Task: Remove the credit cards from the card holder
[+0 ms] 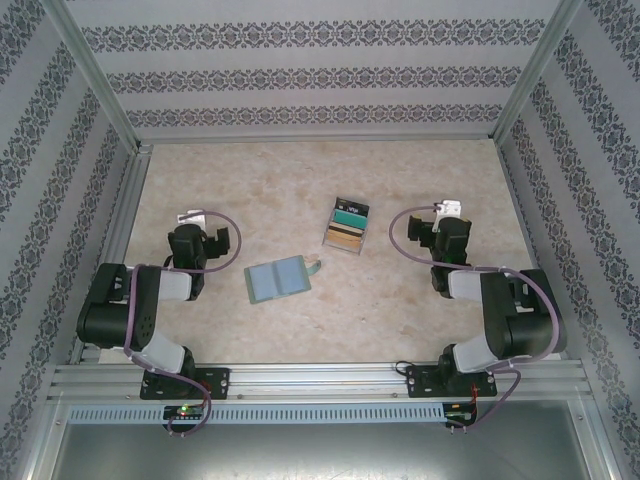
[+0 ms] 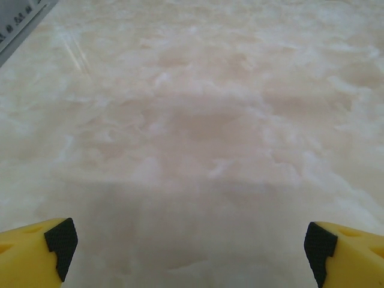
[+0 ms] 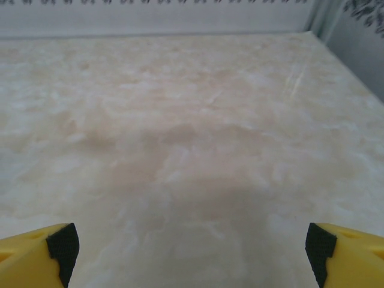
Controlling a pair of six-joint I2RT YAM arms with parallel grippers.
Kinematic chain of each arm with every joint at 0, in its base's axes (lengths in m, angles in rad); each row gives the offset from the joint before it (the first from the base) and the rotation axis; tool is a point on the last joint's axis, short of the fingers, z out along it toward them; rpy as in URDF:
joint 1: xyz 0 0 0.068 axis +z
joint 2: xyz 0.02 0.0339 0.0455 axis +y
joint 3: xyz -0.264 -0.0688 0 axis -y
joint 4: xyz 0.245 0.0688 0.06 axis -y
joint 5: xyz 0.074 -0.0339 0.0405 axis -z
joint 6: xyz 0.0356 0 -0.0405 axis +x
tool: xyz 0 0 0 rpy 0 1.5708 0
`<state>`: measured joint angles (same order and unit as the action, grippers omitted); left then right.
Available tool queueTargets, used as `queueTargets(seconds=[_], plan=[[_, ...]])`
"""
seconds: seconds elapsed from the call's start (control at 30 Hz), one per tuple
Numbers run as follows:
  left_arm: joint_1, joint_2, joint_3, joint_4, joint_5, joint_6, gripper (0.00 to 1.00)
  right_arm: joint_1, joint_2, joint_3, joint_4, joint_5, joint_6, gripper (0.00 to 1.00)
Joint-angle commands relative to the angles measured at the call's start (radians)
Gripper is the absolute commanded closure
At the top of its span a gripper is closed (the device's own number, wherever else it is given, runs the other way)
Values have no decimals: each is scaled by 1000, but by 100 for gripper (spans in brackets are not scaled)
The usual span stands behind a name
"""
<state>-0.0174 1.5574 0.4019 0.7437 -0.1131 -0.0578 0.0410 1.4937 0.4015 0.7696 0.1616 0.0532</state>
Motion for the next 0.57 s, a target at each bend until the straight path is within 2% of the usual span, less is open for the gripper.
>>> queueTargets(seconds=[0.0,0.47,0.53], plan=[[9,2,1,111,43,33,1,-10,14,-18,125,-68,-22,2],[8,1,8,94,64,39,1,-11,9,-16,115,-68,-23,2],[8,1,7,95,64,39,1,-16,9,-15,111,-123,-33,2]])
